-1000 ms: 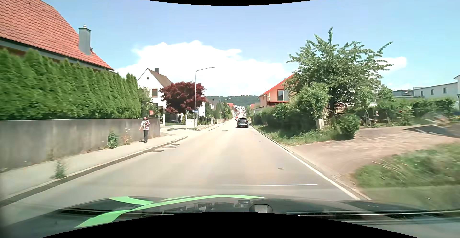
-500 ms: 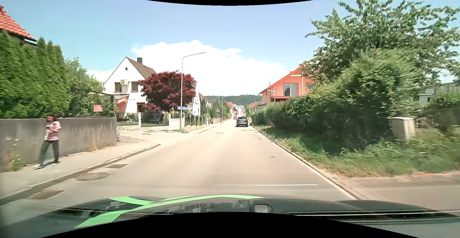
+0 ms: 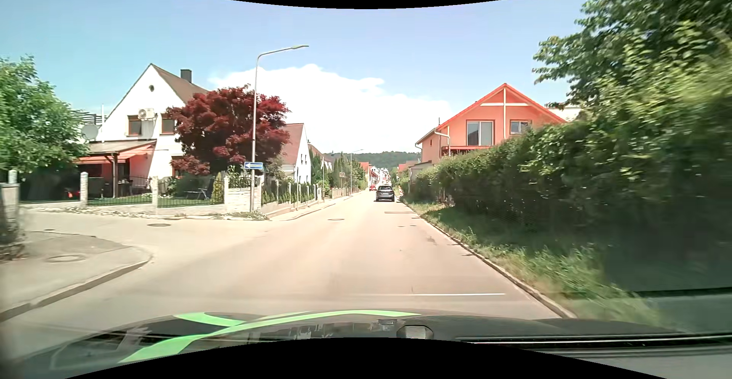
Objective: Follow the waypoints while adhering to traffic rules and regulations
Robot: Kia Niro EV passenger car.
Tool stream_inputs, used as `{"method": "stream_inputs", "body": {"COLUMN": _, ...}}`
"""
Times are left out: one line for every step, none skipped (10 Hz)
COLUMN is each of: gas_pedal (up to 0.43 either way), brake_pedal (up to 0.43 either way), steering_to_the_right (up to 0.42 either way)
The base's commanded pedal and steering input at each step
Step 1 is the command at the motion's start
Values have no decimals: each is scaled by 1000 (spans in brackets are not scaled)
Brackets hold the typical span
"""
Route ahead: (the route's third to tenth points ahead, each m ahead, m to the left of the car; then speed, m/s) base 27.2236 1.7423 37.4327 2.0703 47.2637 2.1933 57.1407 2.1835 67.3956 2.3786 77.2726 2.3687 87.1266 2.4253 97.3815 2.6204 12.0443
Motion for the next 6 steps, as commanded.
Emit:
{"method": "stream_inputs", "body": {"gas_pedal": 67, "brake_pedal": 0, "steering_to_the_right": 0}}
{"method": "stream_inputs", "body": {"gas_pedal": 87, "brake_pedal": 0, "steering_to_the_right": 0}}
{"method": "stream_inputs", "body": {"gas_pedal": 87, "brake_pedal": 0, "steering_to_the_right": 0}}
{"method": "stream_inputs", "body": {"gas_pedal": 87, "brake_pedal": 0, "steering_to_the_right": 0}}
{"method": "stream_inputs", "body": {"gas_pedal": 87, "brake_pedal": 0, "steering_to_the_right": 0}}
{"method": "stream_inputs", "body": {"gas_pedal": 79, "brake_pedal": 0, "steering_to_the_right": 0}}
